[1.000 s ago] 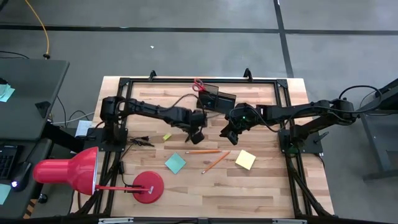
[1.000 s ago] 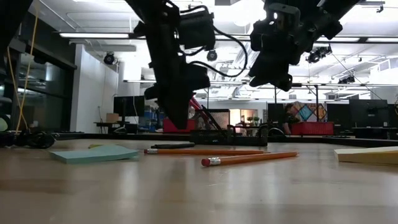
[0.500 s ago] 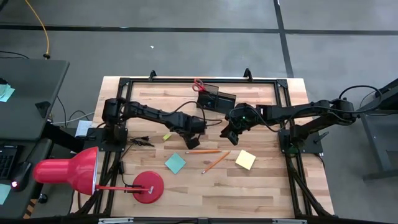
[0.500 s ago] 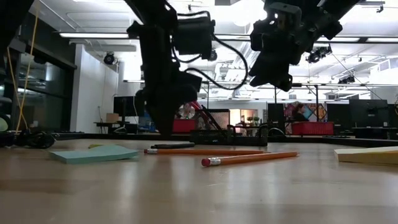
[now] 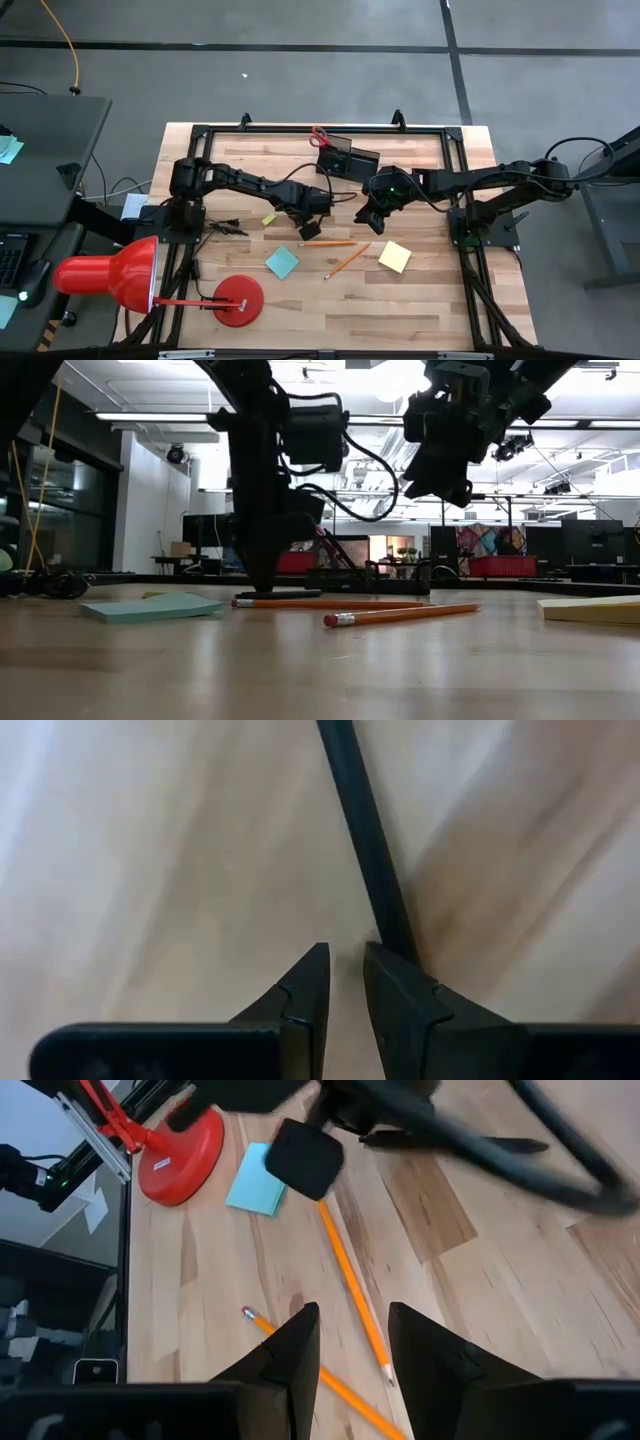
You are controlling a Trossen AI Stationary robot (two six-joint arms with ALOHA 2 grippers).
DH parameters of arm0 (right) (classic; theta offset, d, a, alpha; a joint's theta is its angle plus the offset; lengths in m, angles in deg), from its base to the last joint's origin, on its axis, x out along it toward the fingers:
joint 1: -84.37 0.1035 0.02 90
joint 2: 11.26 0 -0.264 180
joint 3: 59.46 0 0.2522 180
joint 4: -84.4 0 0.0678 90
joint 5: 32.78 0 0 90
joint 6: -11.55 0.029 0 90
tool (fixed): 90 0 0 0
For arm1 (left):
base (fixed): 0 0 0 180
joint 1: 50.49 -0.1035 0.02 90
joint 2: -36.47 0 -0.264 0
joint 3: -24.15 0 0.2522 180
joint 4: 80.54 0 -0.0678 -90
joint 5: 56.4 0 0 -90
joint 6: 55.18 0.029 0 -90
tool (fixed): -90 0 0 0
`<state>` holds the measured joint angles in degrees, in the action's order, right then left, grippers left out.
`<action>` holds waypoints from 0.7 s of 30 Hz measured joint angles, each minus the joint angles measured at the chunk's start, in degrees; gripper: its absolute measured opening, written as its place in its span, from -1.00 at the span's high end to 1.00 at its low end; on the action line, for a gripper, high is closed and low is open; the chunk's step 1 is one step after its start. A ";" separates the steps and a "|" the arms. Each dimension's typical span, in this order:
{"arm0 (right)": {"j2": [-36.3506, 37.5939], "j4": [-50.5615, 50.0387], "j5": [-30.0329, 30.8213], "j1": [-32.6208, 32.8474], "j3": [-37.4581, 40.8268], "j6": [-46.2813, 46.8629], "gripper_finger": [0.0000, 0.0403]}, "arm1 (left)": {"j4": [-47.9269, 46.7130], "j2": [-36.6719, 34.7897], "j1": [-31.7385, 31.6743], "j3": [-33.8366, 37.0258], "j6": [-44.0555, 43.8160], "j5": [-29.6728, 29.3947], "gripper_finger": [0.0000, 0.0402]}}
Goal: Pick and place office supplies into organizer
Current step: Put the black pen in the black desk organizer
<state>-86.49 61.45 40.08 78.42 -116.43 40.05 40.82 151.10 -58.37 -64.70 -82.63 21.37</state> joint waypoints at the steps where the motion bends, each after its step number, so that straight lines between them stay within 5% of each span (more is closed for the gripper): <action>1: 0.00 -0.09 -0.03 -0.01 -0.01 0.03 0.44 | -0.11 0.03 0.02 0.02 0.16 0.14 0.71; 21: -0.01 -5.58 -0.58 -0.01 0.01 1.69 0.44 | -1.97 0.11 0.54 -4.31 4.68 -0.59 0.71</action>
<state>-86.50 55.87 39.50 78.41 -116.42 41.74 38.86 151.21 -57.83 -69.01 -77.94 20.77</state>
